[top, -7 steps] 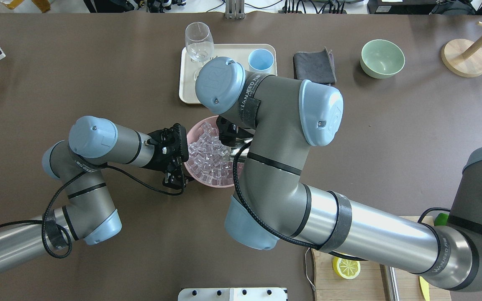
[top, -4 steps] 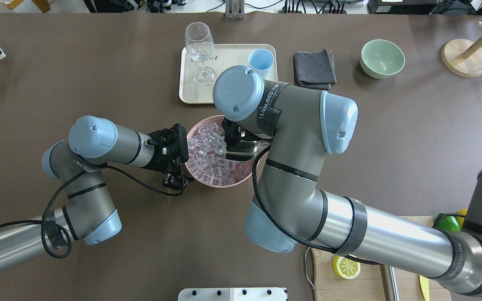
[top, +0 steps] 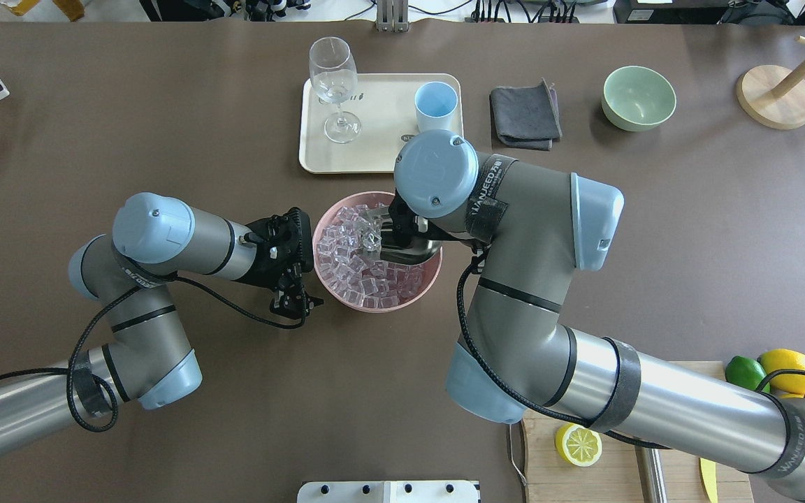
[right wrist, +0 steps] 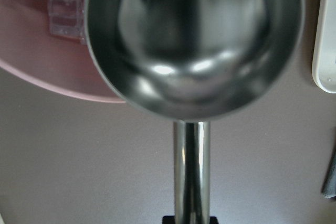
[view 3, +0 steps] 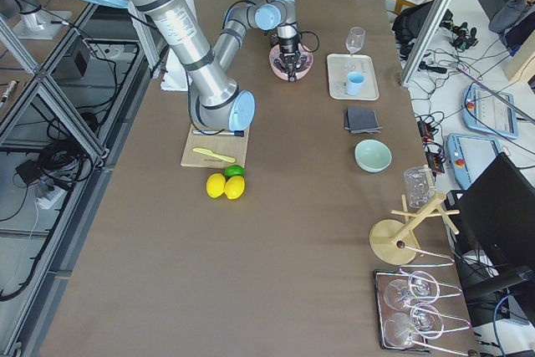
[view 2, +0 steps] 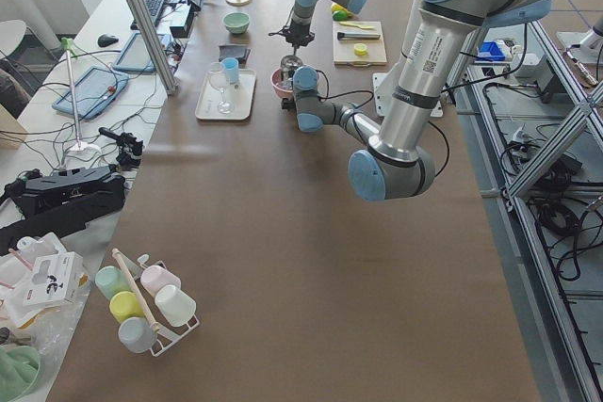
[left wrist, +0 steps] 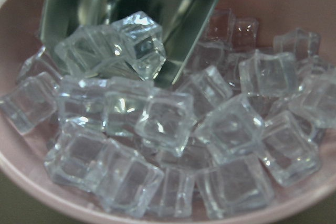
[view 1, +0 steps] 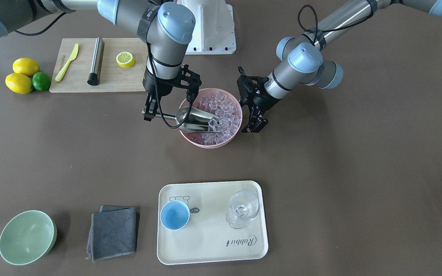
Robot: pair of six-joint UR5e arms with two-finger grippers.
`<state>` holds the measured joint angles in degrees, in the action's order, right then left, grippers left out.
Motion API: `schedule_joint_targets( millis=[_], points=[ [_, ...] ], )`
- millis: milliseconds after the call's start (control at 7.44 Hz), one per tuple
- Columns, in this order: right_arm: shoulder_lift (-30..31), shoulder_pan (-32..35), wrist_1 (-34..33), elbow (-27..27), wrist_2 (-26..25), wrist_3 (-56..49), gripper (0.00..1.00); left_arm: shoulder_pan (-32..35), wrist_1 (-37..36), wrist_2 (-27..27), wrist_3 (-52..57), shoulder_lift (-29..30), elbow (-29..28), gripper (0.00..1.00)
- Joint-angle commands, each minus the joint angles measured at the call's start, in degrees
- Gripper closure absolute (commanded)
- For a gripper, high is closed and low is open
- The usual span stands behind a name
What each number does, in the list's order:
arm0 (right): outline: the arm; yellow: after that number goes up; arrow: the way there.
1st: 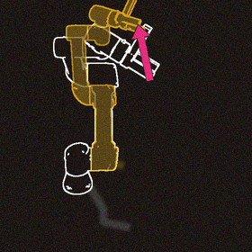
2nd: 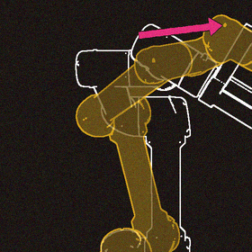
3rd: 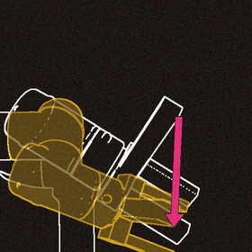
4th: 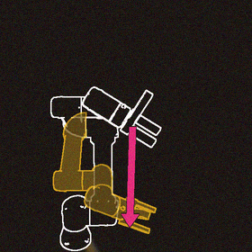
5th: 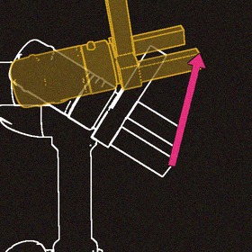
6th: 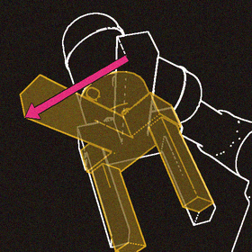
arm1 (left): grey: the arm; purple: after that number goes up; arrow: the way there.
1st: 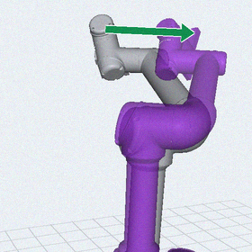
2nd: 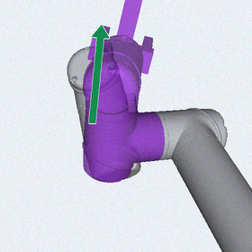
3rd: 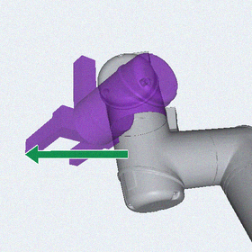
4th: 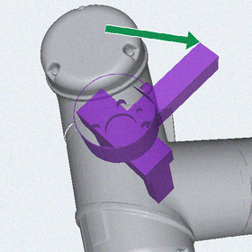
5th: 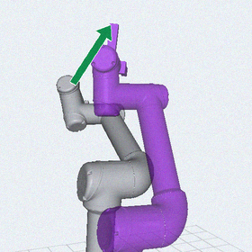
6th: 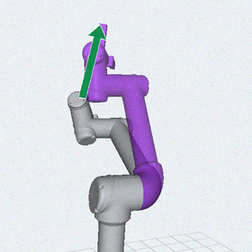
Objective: Put ice in cup with scoop
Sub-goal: 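Drag the scoop through the ice cubes to fill it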
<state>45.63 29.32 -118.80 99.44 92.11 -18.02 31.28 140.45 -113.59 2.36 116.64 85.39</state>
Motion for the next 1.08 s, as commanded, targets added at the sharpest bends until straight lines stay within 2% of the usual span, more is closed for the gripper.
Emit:
schedule_joint_targets(
  millis=[0, 403, 672, 941],
  points=[
    [1.8, -0.1, 4.7, -0.5, -0.2, 0.7, 1.00, 0.0, 0.0, 0.0, 0.0, -0.1, 0.0, 0.02],
    [1.7, -0.1, 5.9, -1.1, 0.6, 1.9, 1.00, 0.0, 0.0, -0.1, 0.0, -0.1, 0.1, 0.02],
    [3.6, -0.1, 5.9, 2.8, 3.0, 1.2, 1.00, 0.0, 0.0, -0.1, -0.1, -0.1, 0.1, 0.02],
    [5.3, -0.1, 7.9, 3.9, 4.5, 1.4, 1.00, 0.1, 0.0, -0.1, 0.0, -0.1, 0.2, 0.02]
  ],
)
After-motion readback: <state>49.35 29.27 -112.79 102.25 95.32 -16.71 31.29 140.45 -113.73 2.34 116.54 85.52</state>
